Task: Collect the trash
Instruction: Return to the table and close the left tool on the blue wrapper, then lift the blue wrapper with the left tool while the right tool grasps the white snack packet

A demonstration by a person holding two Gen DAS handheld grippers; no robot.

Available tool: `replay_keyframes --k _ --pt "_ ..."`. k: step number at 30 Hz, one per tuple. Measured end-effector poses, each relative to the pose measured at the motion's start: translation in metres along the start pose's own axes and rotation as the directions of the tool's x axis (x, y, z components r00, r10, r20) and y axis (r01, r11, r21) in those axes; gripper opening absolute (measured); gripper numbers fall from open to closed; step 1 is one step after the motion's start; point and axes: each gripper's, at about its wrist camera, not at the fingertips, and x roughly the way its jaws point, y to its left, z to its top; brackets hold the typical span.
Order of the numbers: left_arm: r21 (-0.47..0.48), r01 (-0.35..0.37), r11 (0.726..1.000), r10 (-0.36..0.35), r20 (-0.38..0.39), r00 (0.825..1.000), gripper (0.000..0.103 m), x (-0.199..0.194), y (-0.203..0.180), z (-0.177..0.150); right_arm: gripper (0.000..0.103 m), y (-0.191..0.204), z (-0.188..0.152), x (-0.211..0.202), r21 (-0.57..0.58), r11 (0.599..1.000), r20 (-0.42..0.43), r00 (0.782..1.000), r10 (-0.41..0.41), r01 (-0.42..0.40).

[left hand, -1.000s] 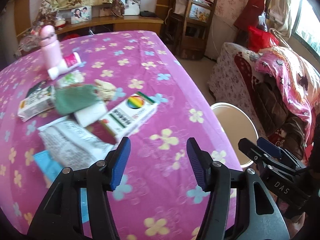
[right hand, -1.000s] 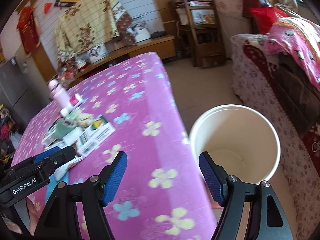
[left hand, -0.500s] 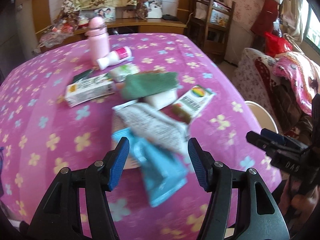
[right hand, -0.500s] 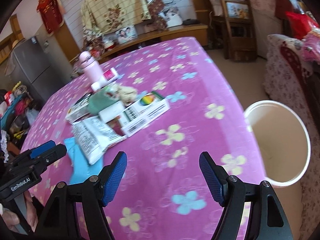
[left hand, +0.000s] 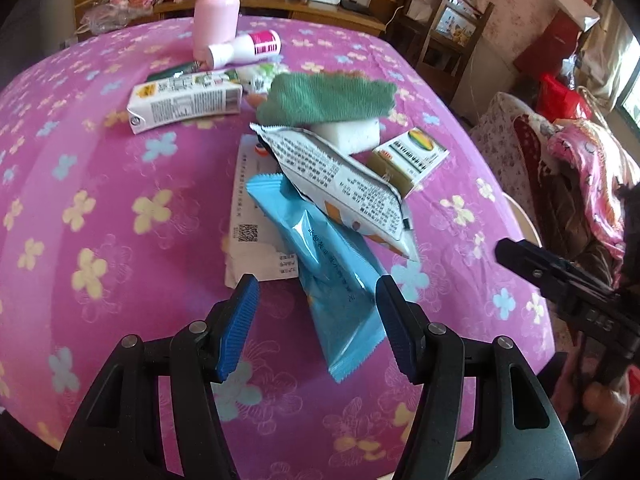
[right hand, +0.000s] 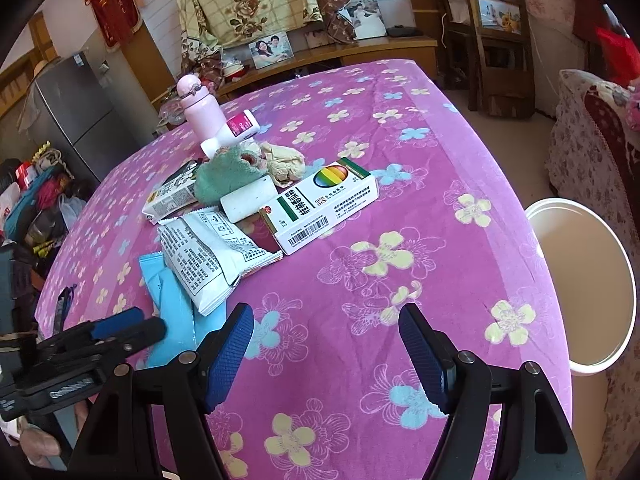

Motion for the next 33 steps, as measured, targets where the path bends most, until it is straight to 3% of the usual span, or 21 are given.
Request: replay_keyframes --k 8,10,12,15,22,28,33 --pt "-0.012 0.007 1.0 -0.008 -0.011 1.0 0.059 0.019 -0.008 0.008 0.073 -0.008 -0.001 0.004 0.029 1.0 -0.012 1.0 0.005 -0.005" --pt "-0.015 0.025 1.0 -0.025 -0.005 1.0 0.041 0.019 -0.005 0.01 0.073 -0.007 0.0 0.005 0.028 1.0 -0.015 1.0 0.009 -0.008" --pt "-0.014 0.043 0.999 -0.043 0.0 0.999 0.03 0.016 -0.003 0.011 0.073 -0.004 0.0 0.006 0.024 1.0 -0.016 1.0 0.018 -0.018" --pt "-0.021 0.05 0.999 -0.05 -0.008 0.999 0.026 0.01 0.005 0.013 0.073 0.003 0.003 0.01 0.013 0.999 -0.022 0.999 0.049 -0.049" --pt "0.014 0.001 1.0 -0.001 0.001 1.0 0.024 -0.018 0.03 0.008 0.073 0.036 0.013 0.026 -0.06 0.987 -0.053 0.987 0.149 -0.152" --pt "0.015 -0.032 0.999 0.032 -0.001 0.999 0.024 -0.037 0.057 -0.001 0.079 0.064 0.029 0.056 -0.199 0.965 -0.129 0.98 0.148 -0.172" --pt "-0.011 -0.043 0.999 0.043 -0.003 0.999 0.024 -0.045 0.076 -0.002 0.08 0.07 0.037 0.083 -0.237 0.952 -0.187 0.971 0.151 -0.193"
